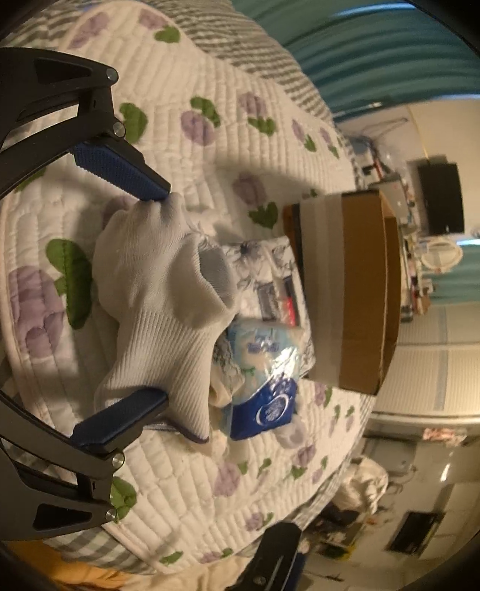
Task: Organize soft objects
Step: 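Grasp the white sock with the left tool while the right tool grasps the lace-trimmed cream cloth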
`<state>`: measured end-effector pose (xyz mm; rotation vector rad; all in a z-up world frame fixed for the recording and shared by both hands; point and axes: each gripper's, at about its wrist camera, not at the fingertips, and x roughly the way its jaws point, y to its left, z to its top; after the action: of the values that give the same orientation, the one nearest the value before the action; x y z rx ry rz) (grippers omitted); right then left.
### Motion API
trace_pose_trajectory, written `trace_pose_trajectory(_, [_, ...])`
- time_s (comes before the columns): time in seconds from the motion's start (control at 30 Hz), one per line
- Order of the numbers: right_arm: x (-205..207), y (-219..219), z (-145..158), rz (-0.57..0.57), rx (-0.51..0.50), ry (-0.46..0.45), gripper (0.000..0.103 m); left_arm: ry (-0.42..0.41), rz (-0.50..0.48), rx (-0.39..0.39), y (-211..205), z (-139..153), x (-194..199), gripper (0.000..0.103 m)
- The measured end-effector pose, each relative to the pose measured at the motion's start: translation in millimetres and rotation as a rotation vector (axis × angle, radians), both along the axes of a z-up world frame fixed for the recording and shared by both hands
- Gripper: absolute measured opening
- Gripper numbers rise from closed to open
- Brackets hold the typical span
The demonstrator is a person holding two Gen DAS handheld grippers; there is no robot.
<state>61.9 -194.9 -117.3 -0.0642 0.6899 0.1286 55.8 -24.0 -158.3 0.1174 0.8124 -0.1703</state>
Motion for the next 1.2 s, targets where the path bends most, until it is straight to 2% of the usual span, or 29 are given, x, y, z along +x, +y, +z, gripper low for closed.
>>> trace_pose_trajectory(0.1, [2, 7, -4, 0.008, -0.005, 0.018, 0.103, 0.0, -0.041, 0.002, 0, 0, -3, 0.085])
trace_pose_trajectory(0.17, [3, 12, -5, 0.014, -0.006, 0.025, 0.103, -0.005, -0.051, 0.016, 1, 0, -5, 0.067])
trace_pose_trajectory(0.2, [3, 16, -5, 0.019, -0.006, 0.028, 0.103, -0.008, -0.054, 0.015, 3, 2, -7, 0.061])
trace_pose_trajectory(0.23, [2, 18, -5, 0.024, -0.008, 0.03, 0.103, -0.016, -0.053, 0.007, 6, 4, -10, 0.046])
trace_pose_trajectory(0.27, [2, 22, -5, 0.03, -0.01, 0.033, 0.103, -0.018, -0.048, 0.005, 8, 6, -10, 0.038])
trace_pose_trajectory(0.4, [-1, 37, -8, 0.059, -0.027, 0.046, 0.103, -0.019, -0.05, -0.058, 21, 15, -16, 0.026])
trace_pose_trajectory(0.47, [-2, 43, -11, 0.07, -0.029, 0.056, 0.103, -0.033, -0.055, -0.078, 26, 23, -21, 0.015])
trace_pose_trajectory(0.57, [1, 52, -21, 0.089, -0.026, 0.087, 0.103, -0.062, -0.058, -0.063, 31, 33, -27, 0.014])
trace_pose_trajectory(0.63, [7, 55, -30, 0.1, -0.012, 0.119, 0.102, -0.068, -0.066, -0.064, 35, 37, -28, 0.008])
trace_pose_trajectory(0.7, [12, 58, -39, 0.114, 0.015, 0.154, 0.093, -0.07, -0.063, -0.071, 38, 37, -27, 0.008])
trace_pose_trajectory(0.8, [23, 63, -55, 0.135, 0.051, 0.206, 0.078, -0.053, -0.066, -0.08, 38, 30, -23, 0.016])
trace_pose_trajectory(0.83, [26, 65, -59, 0.142, 0.059, 0.224, 0.064, -0.045, -0.067, -0.072, 37, 28, -22, 0.018])
trace_pose_trajectory(0.87, [27, 66, -61, 0.144, 0.06, 0.233, 0.044, -0.04, -0.064, -0.065, 35, 26, -22, 0.021])
trace_pose_trajectory(0.9, [27, 66, -63, 0.147, 0.061, 0.237, 0.034, -0.033, -0.06, -0.057, 34, 24, -21, 0.028])
trace_pose_trajectory(0.93, [27, 65, -63, 0.149, 0.064, 0.234, 0.026, -0.032, -0.045, -0.043, 32, 21, -18, 0.046])
trace_pose_trajectory(0.97, [25, 63, -62, 0.15, 0.073, 0.224, 0.021, -0.032, -0.032, -0.036, 32, 19, -18, 0.066])
trace_pose_trajectory(1.03, [23, 60, -59, 0.149, 0.089, 0.208, 0.016, -0.019, 0.008, -0.038, 35, 13, -12, 0.078])
trace_pose_trajectory(1.2, [17, 49, -48, 0.148, 0.126, 0.178, 0.014, 0.052, -0.012, -0.118, 33, -1, 3, 0.079])
